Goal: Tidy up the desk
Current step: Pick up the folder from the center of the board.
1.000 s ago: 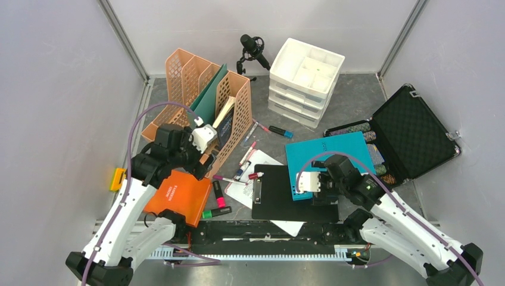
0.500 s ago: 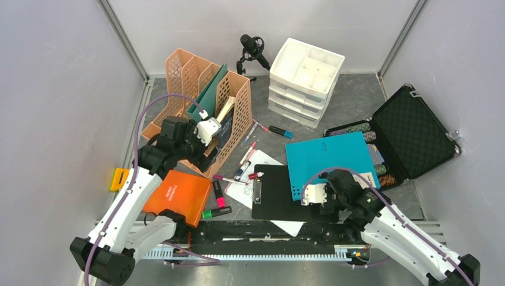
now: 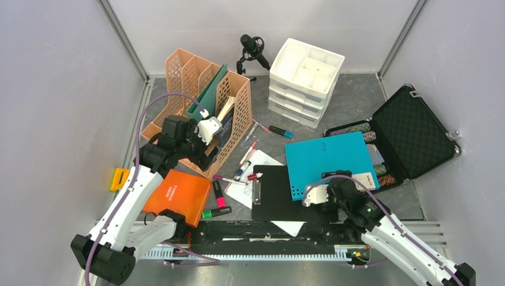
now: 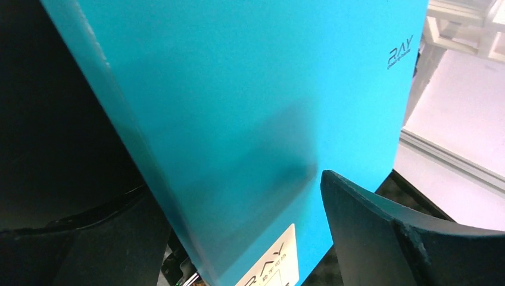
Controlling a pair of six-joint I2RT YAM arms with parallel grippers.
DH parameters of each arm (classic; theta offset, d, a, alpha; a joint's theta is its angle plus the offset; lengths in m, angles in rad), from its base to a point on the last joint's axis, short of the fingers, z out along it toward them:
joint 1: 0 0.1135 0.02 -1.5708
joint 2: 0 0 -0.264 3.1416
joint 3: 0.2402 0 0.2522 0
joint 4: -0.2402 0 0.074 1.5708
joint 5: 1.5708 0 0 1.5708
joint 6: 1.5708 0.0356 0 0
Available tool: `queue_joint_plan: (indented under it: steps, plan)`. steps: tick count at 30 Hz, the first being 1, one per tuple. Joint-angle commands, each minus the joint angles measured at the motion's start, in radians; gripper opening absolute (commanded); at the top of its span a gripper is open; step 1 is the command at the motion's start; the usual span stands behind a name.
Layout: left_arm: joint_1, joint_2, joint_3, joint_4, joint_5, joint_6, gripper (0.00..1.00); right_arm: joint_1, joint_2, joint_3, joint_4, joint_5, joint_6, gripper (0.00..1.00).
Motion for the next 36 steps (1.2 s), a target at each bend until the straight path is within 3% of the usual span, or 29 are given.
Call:
queue_joint_plan:
  steps: [1,11,22,32,36]
  plan:
    - [-0.002,-0.002,0.041,0.034,-0.012,0.034,1.00,0.005,-0.022,-0.041,0.062,0.043,-0.079,0.95]
    - [-0.003,0.016,0.046,0.046,-0.016,0.042,1.00,0.006,-0.059,-0.078,0.140,0.038,-0.137,0.87]
    - [-0.002,0.005,0.053,0.046,-0.013,0.053,1.00,0.005,-0.058,0.067,0.101,-0.009,-0.087,0.45]
    - [-0.003,-0.002,0.074,0.044,-0.007,0.054,1.00,0.006,0.015,0.326,0.112,0.004,-0.036,0.29]
    - [-0.003,0.003,0.104,0.045,0.026,0.035,1.00,0.005,0.058,0.432,0.129,-0.007,-0.009,0.13]
